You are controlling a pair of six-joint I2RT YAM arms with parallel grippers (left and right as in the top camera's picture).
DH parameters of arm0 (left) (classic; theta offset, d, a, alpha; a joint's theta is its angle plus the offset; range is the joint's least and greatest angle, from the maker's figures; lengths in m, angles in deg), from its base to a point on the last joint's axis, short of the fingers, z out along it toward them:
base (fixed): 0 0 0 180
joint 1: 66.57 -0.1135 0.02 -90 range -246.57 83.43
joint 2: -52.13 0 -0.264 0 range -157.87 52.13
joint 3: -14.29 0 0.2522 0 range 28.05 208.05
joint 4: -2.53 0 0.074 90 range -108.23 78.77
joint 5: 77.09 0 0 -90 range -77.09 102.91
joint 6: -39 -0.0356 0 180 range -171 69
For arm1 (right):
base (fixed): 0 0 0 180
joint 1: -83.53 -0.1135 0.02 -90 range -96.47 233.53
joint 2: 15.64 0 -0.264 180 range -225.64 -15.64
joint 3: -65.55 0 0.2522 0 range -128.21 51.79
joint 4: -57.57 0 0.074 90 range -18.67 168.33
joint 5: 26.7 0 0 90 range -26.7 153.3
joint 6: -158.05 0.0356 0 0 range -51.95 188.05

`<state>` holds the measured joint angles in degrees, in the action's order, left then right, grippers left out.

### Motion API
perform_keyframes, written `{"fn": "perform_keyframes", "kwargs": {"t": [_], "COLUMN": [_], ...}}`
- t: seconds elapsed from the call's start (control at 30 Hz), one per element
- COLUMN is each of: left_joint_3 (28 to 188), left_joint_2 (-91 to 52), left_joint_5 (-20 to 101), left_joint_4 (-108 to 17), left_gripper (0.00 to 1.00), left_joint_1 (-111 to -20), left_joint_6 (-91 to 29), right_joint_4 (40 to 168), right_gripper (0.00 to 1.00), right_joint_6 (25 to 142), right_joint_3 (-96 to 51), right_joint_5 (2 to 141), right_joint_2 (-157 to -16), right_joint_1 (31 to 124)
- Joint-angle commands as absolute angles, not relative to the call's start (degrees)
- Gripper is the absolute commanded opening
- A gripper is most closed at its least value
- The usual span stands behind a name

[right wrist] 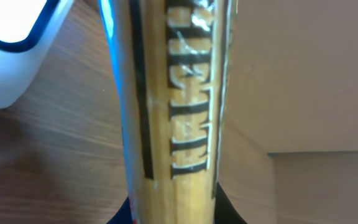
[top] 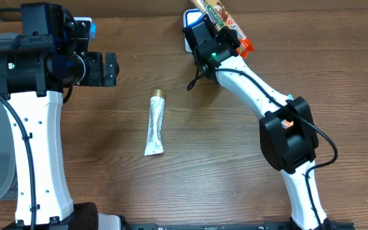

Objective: Scan the item barcode
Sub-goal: 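Hold the snack bag in front of the white scanner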

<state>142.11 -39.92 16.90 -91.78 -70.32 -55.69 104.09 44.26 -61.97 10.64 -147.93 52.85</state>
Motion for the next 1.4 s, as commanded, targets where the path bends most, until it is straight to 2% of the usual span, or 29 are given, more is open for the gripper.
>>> {"fn": "perform_keyframes", "kwargs": {"t": [0.0,0.4,1.37], "left_joint_3": [142.96,142.96,142.96], "left_joint_2": [-39.79,-39.79,-39.79], "left_joint_5": [16.77,16.77,16.77], "left_joint_4": [-91.56,-91.56,-91.56], "left_gripper": [1.00,1.00,1.00], "left_joint_1": [-70.41,-70.41,-70.41], "left_joint_6": [-56.37,-56.37,-56.37], "right_joint_4": [100.00,95.37,95.39], "right_gripper": [0.04,0.04,0.04], "right_joint_6": [42.84,42.47,42.67], "right_joint_3": [-64.11,-64.06,-64.06], "right_joint_5": [0.91,-2.26,-3.20], "right_joint_2": [-146.77,-152.85,-153.13], "right_joint_1": [53.66,54.03,53.11]}}
